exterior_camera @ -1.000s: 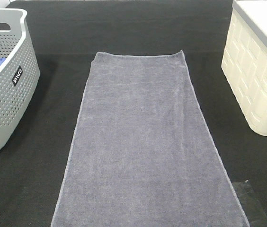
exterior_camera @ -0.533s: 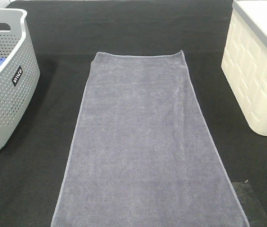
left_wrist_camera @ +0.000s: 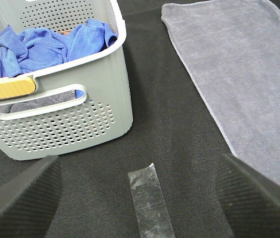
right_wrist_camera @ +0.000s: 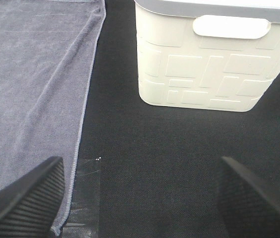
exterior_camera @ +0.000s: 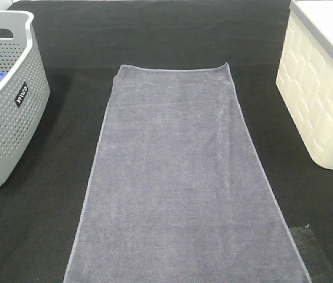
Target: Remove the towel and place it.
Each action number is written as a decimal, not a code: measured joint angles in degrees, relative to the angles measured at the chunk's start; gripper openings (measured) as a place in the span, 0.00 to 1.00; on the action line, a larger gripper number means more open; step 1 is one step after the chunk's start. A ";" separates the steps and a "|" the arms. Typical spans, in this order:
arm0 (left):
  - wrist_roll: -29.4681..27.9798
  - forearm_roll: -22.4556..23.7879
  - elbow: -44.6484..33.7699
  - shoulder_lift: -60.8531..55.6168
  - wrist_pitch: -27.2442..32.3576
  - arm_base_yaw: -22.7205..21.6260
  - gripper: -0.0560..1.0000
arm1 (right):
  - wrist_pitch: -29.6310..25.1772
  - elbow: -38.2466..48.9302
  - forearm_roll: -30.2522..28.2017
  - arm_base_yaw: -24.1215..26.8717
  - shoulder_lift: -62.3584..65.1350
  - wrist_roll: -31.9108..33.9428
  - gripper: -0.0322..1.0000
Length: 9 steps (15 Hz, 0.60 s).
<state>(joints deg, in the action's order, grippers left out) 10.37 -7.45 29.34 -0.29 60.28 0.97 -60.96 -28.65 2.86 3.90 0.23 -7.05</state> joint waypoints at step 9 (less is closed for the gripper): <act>0.00 0.00 0.00 0.00 0.00 0.00 0.82 | 0.06 0.00 0.00 0.00 0.00 0.00 0.79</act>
<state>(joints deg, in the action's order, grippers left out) 10.37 -7.45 29.34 -0.29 60.28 0.97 -60.91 -28.65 2.86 3.90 0.23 -7.05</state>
